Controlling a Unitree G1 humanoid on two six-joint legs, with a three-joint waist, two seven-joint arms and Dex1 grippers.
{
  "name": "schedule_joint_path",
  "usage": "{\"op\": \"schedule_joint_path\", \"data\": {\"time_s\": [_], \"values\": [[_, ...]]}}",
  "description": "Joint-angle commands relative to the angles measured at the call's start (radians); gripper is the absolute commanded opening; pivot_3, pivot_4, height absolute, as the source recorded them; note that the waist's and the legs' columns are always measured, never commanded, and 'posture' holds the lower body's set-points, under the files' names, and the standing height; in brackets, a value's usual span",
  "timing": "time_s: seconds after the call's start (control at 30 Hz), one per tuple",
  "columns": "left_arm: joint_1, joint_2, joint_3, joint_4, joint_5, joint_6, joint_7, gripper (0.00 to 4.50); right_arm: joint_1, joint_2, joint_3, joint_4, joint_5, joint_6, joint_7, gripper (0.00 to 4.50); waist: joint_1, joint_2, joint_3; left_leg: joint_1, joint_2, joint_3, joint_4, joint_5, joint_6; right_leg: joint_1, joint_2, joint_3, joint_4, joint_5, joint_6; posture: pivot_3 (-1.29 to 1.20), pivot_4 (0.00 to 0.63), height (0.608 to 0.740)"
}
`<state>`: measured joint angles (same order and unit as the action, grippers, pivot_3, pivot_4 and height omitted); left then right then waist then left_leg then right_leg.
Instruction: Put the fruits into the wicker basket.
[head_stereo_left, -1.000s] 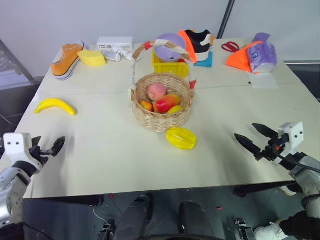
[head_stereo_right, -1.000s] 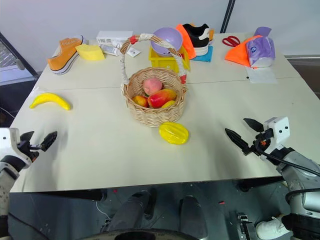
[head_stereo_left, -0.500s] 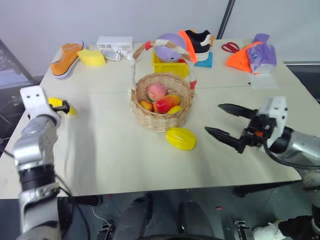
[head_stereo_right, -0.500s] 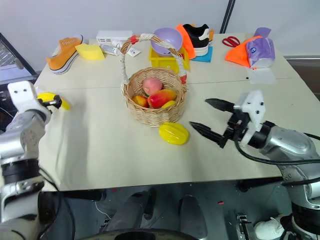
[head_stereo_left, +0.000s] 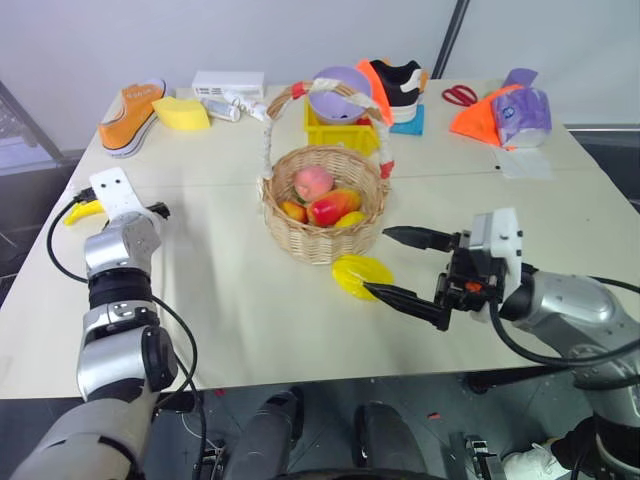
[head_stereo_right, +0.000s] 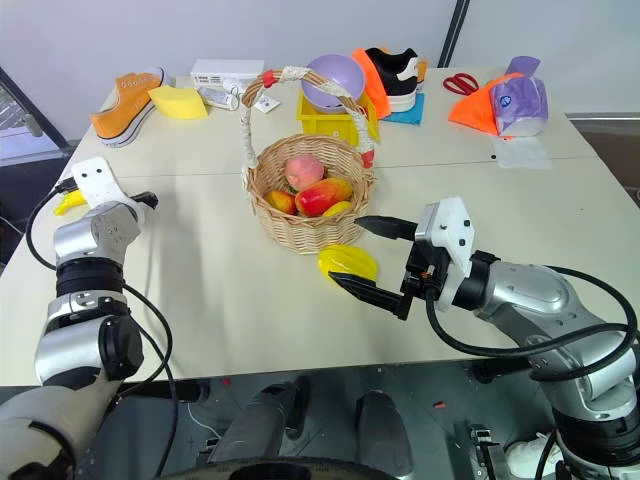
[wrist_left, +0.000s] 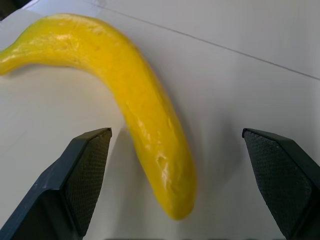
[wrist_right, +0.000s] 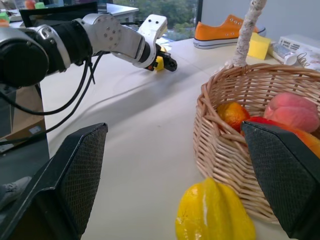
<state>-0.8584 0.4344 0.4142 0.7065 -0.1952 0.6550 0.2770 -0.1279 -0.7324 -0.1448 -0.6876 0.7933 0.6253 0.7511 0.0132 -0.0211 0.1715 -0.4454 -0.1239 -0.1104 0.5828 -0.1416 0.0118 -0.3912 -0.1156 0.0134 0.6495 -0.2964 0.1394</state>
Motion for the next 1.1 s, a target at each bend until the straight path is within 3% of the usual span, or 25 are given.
{"op": "schedule_joint_path", "data": {"time_s": [0.03,0.07,0.23,0.3,0.47,0.57,0.73,0.83,1.1], "values": [[-0.029,0.025,0.006,0.018,0.009,-0.04,0.002,3.96,0.004,0.009,0.0,-0.042,-0.01,-0.032,-0.008,4.5,-0.001,0.0,0.0,0.0,0.0,0.0,0.0,0.0,0.0,0.0,0.0,0.0,0.0,0.0,0.0,0.0,0.15,0.74],[-0.028,0.027,0.005,0.023,0.011,-0.052,0.0,3.66,0.008,0.011,0.004,-0.044,-0.015,-0.035,-0.009,4.5,-0.001,0.0,0.0,0.0,0.0,0.0,0.0,0.0,0.0,0.0,0.0,0.0,0.0,0.0,0.0,0.0,0.15,0.74],[-0.025,0.04,0.015,0.035,0.005,-0.083,-0.006,1.09,0.016,0.013,0.023,-0.045,-0.036,-0.05,-0.01,4.5,-0.001,0.0,0.0,0.0,0.0,0.0,0.0,0.0,0.0,0.0,0.0,0.0,0.0,0.0,0.0,0.0,0.15,0.74],[-0.018,0.045,0.011,0.028,0.01,-0.093,-0.008,0.42,0.018,0.013,0.03,-0.045,-0.042,-0.053,-0.009,4.5,0.0,0.0,0.0,0.0,0.0,0.0,0.0,0.0,0.0,-0.001,0.0,0.0,0.0,0.0,0.0,0.0,0.15,0.74],[0.11,0.056,0.012,-0.19,-0.016,-0.175,-0.113,0.42,0.028,0.004,0.031,-0.043,-0.056,-0.062,-0.004,4.5,-0.004,0.0,0.0,0.0,0.0,0.0,0.0,0.0,0.0,-0.001,0.0,0.001,0.0,0.0,0.0,0.0,0.15,0.74],[0.329,0.099,-0.015,-0.488,-0.09,-0.377,-0.438,0.42,0.037,-0.005,0.014,-0.024,-0.065,-0.071,0.009,4.5,-0.011,0.0,0.0,0.0,0.001,0.002,-0.001,0.0,0.0,0.0,0.0,0.003,0.001,0.0,0.0,0.0,0.15,0.74],[0.658,0.178,0.022,-0.913,-0.326,-0.481,-0.901,0.42,0.034,-0.016,-0.021,0.068,-0.081,-0.095,0.047,4.5,-0.012,0.001,-0.001,0.001,0.002,0.002,-0.003,0.0,0.0,-0.001,-0.001,0.003,-0.002,-0.001,-0.006,0.0,0.15,0.74],[0.762,0.253,0.015,-1.067,-0.431,-0.399,-1.017,0.42,0.019,-0.025,-0.023,0.138,-0.106,-0.119,0.081,4.5,-0.003,0.003,-0.001,0.003,0.002,0.003,-0.003,-0.001,0.001,0.001,-0.001,0.004,-0.005,-0.002,-0.009,0.0,0.15,0.74],[0.832,0.406,-0.052,-1.338,-0.614,-0.196,-1.125,0.42,-0.032,-0.025,-0.011,0.238,-0.142,-0.151,0.136,4.5,-0.004,0.006,-0.001,0.002,0.002,0.003,-0.003,-0.001,0.001,-0.001,-0.001,0.004,-0.005,-0.002,-0.009,0.0,0.15,0.74]]}}
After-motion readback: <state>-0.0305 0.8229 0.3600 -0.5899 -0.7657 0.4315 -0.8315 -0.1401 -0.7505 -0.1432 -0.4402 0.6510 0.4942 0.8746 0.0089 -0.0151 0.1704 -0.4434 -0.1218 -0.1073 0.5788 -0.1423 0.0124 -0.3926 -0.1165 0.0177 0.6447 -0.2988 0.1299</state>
